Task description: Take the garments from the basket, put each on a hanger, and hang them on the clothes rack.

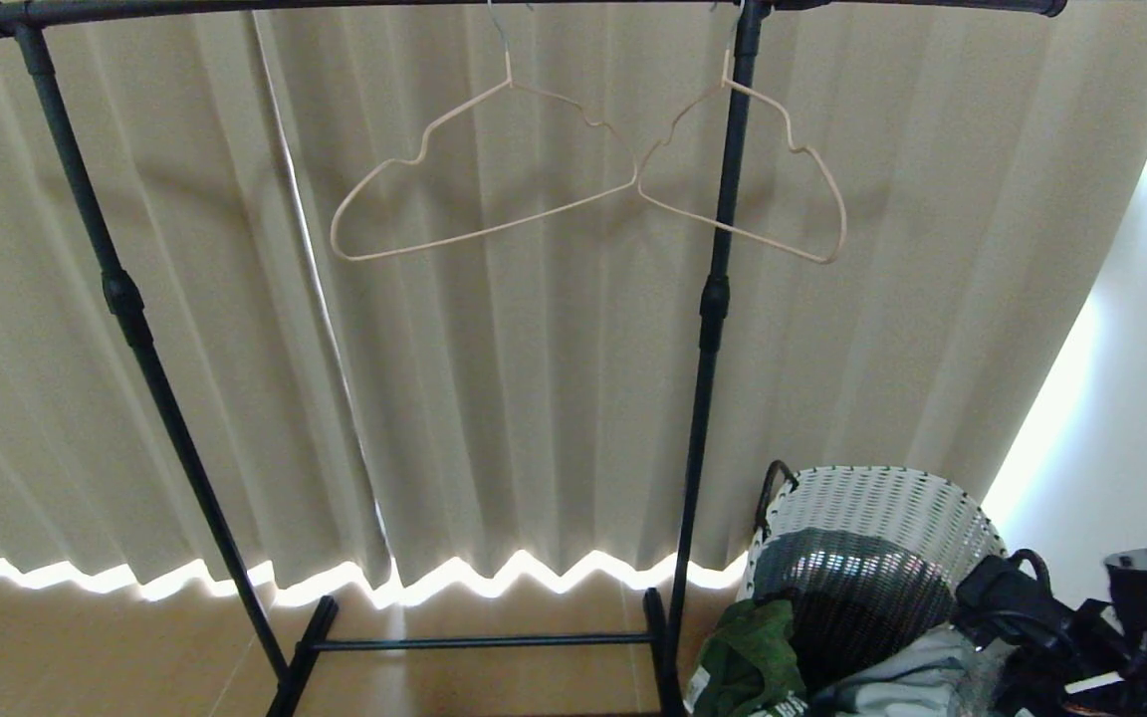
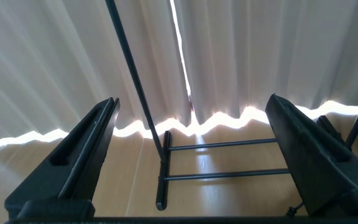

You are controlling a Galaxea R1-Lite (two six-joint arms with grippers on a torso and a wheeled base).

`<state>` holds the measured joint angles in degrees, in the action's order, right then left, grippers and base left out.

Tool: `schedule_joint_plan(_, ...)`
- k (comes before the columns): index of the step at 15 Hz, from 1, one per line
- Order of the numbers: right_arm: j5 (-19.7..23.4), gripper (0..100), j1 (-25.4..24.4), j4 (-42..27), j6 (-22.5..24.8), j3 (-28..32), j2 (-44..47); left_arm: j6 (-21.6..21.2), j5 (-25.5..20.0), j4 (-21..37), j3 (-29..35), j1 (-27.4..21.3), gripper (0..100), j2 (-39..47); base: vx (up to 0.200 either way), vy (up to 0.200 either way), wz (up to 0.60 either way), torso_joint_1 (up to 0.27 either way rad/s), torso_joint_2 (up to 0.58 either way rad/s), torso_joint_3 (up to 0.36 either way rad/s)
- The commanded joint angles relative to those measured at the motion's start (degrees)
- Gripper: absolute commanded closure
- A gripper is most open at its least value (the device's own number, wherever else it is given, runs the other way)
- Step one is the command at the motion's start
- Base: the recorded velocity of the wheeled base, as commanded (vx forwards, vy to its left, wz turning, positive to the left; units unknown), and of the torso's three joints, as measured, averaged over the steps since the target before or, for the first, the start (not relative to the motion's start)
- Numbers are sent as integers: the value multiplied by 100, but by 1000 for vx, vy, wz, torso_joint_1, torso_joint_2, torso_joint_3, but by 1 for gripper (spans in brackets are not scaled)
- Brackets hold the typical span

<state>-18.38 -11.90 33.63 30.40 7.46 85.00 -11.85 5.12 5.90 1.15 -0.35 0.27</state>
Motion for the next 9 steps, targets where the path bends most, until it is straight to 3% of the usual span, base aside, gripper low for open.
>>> schedule_joint_plan(1,37,100,399,-32,-17,-104,-2225,-10,-2,-1,0,0,0,0,0,0,0,0,0,0)
schedule_joint_plan(4,81,100,952,-15,-228,-69,-3130,-28,-11,-1,0,0,0,0,0,0,0,0,0,0)
schedule_joint_plan(9,133,100,961,-15,-1203,-17,-3385,-37,-11,-1,0,0,0,0,0,0,0,0,0,0)
